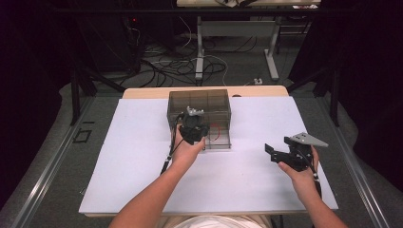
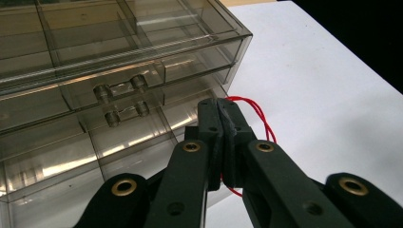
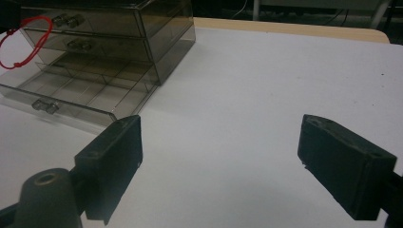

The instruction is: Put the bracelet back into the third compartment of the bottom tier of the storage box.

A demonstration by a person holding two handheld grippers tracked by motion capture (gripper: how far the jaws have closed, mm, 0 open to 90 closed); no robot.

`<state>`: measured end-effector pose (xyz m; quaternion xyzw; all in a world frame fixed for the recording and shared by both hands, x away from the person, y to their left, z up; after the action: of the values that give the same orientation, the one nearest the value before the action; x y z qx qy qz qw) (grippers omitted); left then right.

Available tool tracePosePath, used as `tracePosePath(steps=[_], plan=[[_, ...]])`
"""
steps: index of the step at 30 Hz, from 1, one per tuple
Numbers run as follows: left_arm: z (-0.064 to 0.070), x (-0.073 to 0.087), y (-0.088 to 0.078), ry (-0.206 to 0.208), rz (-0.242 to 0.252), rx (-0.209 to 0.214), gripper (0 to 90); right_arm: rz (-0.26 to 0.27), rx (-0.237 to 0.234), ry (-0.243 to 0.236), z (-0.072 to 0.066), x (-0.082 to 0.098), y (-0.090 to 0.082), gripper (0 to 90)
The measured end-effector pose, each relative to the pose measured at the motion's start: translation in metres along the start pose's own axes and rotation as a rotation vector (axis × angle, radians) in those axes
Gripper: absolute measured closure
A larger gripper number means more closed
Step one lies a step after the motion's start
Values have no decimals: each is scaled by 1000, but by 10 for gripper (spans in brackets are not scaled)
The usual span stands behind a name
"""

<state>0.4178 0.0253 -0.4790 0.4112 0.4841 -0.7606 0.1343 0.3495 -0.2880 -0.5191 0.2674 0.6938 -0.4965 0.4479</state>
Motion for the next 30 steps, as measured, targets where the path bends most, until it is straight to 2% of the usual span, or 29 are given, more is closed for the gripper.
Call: tracePosePath(steps=[11,19,30], plan=[[-4,-1,16,-16,-21,-18,893,-2,-2,-8,1,0,0,145],[-7,-1,24,-12,-33,-32,893,-5,-8,-3,0,1,1,145],[-5,1,35,-16,-41,-45,893,-5,-5,-8,1,1,1,145]])
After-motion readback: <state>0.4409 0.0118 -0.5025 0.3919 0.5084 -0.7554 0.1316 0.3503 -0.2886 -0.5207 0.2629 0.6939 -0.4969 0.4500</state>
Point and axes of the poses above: each handheld gripper's, and its own axes: y roughly forward along the jaws, x roughly out of its underside, z roughly to its right, the point moved 2 cm from there along y, roughly forward along the jaws, and after that the axes turned 1 degree about -z, right-handed, at the moved point
